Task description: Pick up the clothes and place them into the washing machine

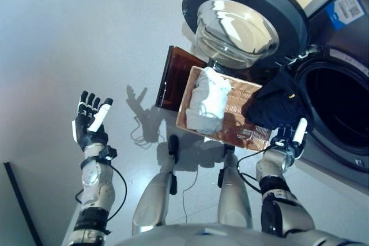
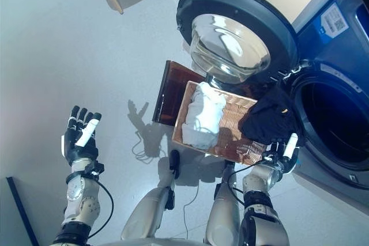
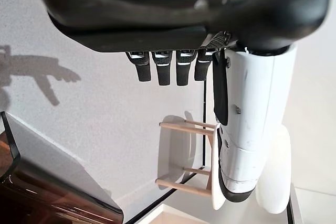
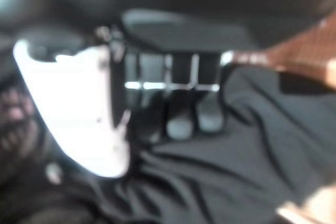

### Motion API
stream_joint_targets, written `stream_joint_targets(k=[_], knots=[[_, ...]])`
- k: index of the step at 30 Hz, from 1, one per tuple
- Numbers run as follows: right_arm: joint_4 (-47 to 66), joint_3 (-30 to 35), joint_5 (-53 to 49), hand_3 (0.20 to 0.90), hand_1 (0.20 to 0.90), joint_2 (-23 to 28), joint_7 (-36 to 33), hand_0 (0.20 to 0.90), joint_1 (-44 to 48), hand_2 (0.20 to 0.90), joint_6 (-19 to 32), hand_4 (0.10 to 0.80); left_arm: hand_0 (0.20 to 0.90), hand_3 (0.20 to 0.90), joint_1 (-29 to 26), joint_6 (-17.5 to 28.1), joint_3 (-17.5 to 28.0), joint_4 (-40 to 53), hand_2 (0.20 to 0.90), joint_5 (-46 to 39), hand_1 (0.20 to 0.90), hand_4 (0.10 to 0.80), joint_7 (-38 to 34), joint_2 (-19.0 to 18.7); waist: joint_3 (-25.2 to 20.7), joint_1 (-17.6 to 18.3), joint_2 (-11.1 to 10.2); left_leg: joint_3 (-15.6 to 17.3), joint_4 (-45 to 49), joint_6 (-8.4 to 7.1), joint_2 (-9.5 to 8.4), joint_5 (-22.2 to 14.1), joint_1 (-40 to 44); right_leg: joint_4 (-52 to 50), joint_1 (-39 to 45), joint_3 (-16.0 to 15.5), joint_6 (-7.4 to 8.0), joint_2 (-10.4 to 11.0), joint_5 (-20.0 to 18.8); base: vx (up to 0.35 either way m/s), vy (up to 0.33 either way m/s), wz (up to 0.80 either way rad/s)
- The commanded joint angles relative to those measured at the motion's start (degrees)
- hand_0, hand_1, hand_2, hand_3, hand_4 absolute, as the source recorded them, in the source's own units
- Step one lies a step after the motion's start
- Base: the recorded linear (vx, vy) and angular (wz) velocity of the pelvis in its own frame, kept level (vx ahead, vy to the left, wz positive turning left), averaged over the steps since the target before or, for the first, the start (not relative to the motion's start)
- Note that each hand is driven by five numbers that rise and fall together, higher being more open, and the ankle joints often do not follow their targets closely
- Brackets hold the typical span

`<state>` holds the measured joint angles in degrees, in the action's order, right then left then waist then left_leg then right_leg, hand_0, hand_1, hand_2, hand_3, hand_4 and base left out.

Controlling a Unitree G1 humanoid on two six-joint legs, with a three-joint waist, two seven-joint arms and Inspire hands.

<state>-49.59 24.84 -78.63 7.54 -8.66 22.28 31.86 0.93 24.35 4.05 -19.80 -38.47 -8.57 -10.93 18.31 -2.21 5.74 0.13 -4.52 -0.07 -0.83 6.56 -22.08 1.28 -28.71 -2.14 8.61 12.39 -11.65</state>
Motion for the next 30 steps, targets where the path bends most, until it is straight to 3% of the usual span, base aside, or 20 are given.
stream_joint_targets(k=[1, 7, 14, 16, 17, 22, 30], knots=[[0.52, 4.22, -3.05, 0.2, 0.2, 6.46, 0.27, 0.2, 1.49, 0.2, 8.37, 0.3, 0.9, 0.9, 0.85, 4.93, 2.82, 5.11, 0.9, -1.11, 0.9, 0.8, 0.66, -1.18, -3.06, -0.77, 3.41, -0.55, -0.48, -5.33, -0.51, -3.38, 0.78, -7.18, -1.68, 0.69, -0.75, 0.0, 6.11, 0.0, 0.0, 0.0], [-3.5, 9.07, -4.77, 0.2, 0.2, 11.71, -2.69, 0.2, 3.83, 0.2, 10.3, 0.3, 0.9, 0.9, 1.2, 4.7, 1.91, 5.7, 0.9, -1.38, 0.9, 0.8, 1.4, -2.0, -3.95, -1.02, 4.32, -0.59, -0.48, -5.4, -0.75, -3.58, 0.66, -7.2, -1.79, 0.79, -0.78, 0.33, 6.39, 0.0, 0.0, 0.0], [-6.3, 12.25, -1.52, 0.2, 0.2, 22.37, -6.16, 0.2, 6.23, 0.2, 9.42, 0.3, 0.9, 0.9, 1.73, 4.91, 1.54, 5.88, 0.9, -1.24, 0.9, 0.8, 2.38, -3.57, -4.41, -1.1, 5.5, -0.59, -0.48, -5.57, -1.31, -3.8, 0.24, -7.8, -2.53, 1.22, -0.54, 1.04, 6.52, 0.0, 0.005, -0.01], [-6.04, 12.74, 0.32, 0.2, 0.2, 27.59, -7.87, 0.2, 8.67, 0.2, 9.59, 0.3, 0.9, 0.9, 2.48, 5.01, 1.0, 6.24, 0.9, -1.39, 0.9, 0.8, 2.84, -4.1, -4.48, -1.26, 6.25, -0.23, -0.48, -5.65, -1.65, -3.86, 0.05, -8.06, -3.16, 1.73, -0.36, 1.26, 6.58, 0.018, 0.035, -0.1], [-6.96, 12.28, 1.66, 0.2, 0.2, 31.01, -9.15, 0.2, 10.39, 0.2, 9.11, 0.3, 0.9, 0.9, 2.95, 4.86, 0.38, 6.22, 0.9, -1.77, 0.9, 0.8, 3.39, -4.38, -4.72, -1.51, 6.6, -0.09, -0.48, -5.66, -1.68, -4.35, 0.2, -8.4, -3.36, 2.02, -0.34, 1.32, 7.32, 0.006, 0.021, -0.08], [-8.8, 10.07, 5.99, 0.2, 0.2, 38.64, -12.61, 0.2, 15.44, 0.2, 7.66, 0.3, 0.9, 0.9, 3.54, 4.82, -0.93, 6.07, 0.9, -2.41, 0.9, 0.8, 4.35, -4.55, -4.9, -2.02, 7.71, 0.58, -0.48, -5.95, -1.68, -4.07, -0.84, -8.84, -4.97, 2.76, -0.28, 1.37, 7.31, -0.009, 0.013, -0.08], [-5.13, 4.81, 13.09, 0.2, 0.2, 47.84, -17.22, 0.2, 21.78, 0.2, 7.76, 0.3, 0.9, 0.9, 4.87, 4.65, -2.65, 6.03, 0.9, -3.07, 0.9, 0.8, 5.37, -4.84, -6.08, -2.18, 8.61, 0.91, -0.48, -6.54, -1.56, -3.24, -2.25, -9.89, -7.45, 3.64, -0.55, 0.84, 6.78, 0.005, -0.005, -0.02]])
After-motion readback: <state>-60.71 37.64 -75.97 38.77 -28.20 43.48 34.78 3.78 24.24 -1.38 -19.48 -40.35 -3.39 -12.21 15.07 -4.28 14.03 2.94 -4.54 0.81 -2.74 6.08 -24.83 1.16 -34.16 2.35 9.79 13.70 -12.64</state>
